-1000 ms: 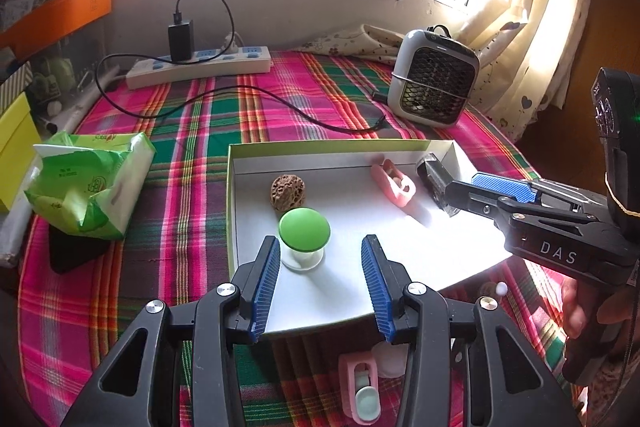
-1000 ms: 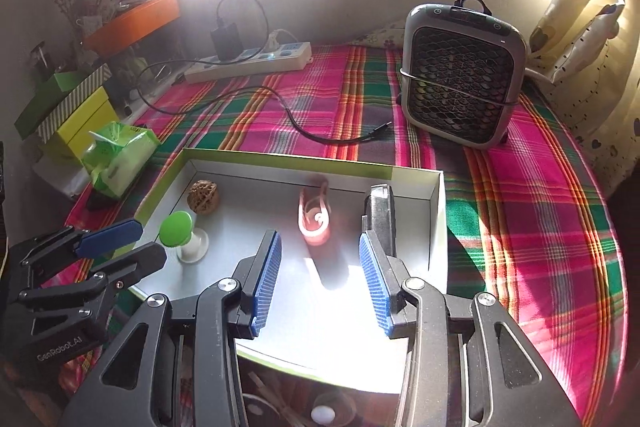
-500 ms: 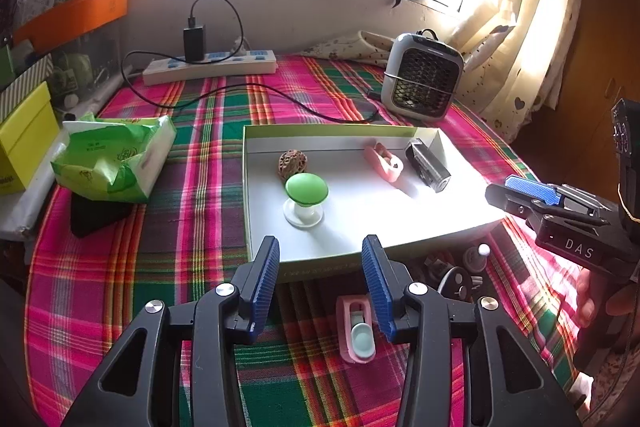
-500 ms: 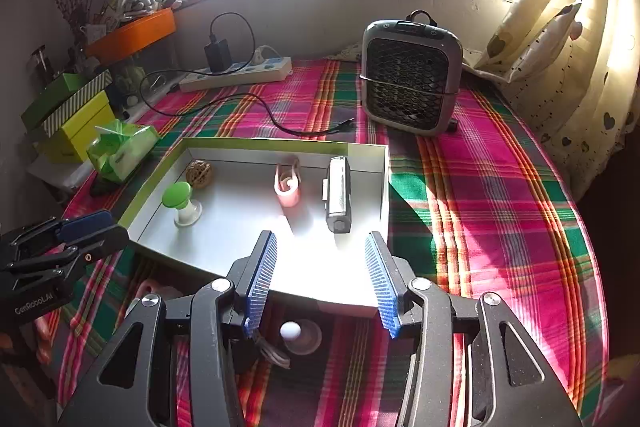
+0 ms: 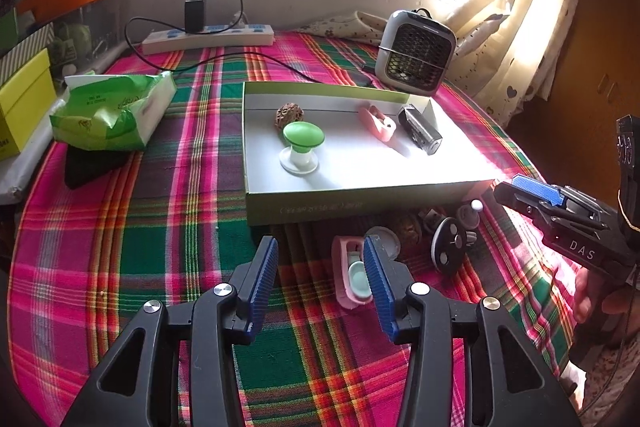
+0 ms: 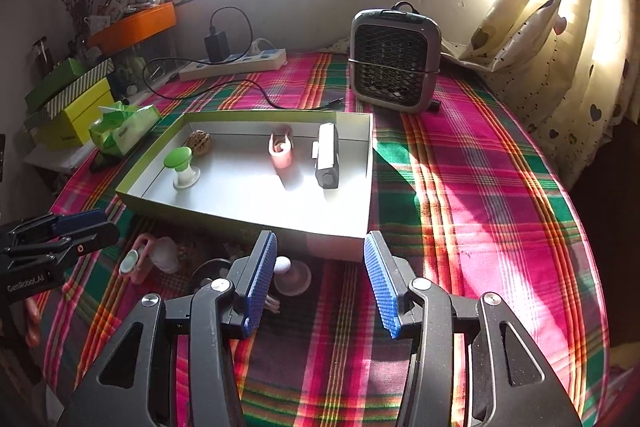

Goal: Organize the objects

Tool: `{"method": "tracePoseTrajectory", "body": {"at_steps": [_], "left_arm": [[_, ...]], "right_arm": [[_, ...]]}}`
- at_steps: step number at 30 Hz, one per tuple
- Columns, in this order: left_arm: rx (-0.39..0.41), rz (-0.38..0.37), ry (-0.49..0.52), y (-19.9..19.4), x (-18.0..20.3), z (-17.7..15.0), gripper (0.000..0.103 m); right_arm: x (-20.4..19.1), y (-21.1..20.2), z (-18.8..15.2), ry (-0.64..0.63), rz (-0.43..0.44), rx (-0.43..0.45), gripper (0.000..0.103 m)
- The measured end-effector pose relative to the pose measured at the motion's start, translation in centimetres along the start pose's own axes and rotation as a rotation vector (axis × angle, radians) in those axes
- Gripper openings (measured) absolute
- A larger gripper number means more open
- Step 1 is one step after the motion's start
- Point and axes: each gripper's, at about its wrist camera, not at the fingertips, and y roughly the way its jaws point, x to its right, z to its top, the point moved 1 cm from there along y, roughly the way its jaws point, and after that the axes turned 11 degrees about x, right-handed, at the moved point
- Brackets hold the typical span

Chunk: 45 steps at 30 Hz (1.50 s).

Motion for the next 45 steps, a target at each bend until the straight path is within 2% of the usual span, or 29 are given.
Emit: {"method": "tracePoseTrajectory", "body": {"at_steps": [10, 30, 38, 45], "left_arm": [[-0.032, -0.025, 0.002, 0.4, 0.8, -1.2, 0.043], [-0.075, -0.017, 0.027, 2.1, 1.5, -1.9, 0.043], [-0.073, -0.014, 0.04, 2.3, 1.6, -1.7, 0.043], [-0.071, 0.003, 0.06, 2.8, 1.7, -1.4, 0.043]], "right_arm": [[0.1, 0.3, -1.5, 0.012, 0.01, -0.031, 0.047], [-0.5, 2.7, -2.3, 0.005, 0.04, -0.089, 0.048], [-0.5, 3.5, -2.2, 0.018, 0.026, -0.107, 0.048], [-0.9, 3.8, -2.2, -0.033, -0.004, -0.119, 0.048]]}}
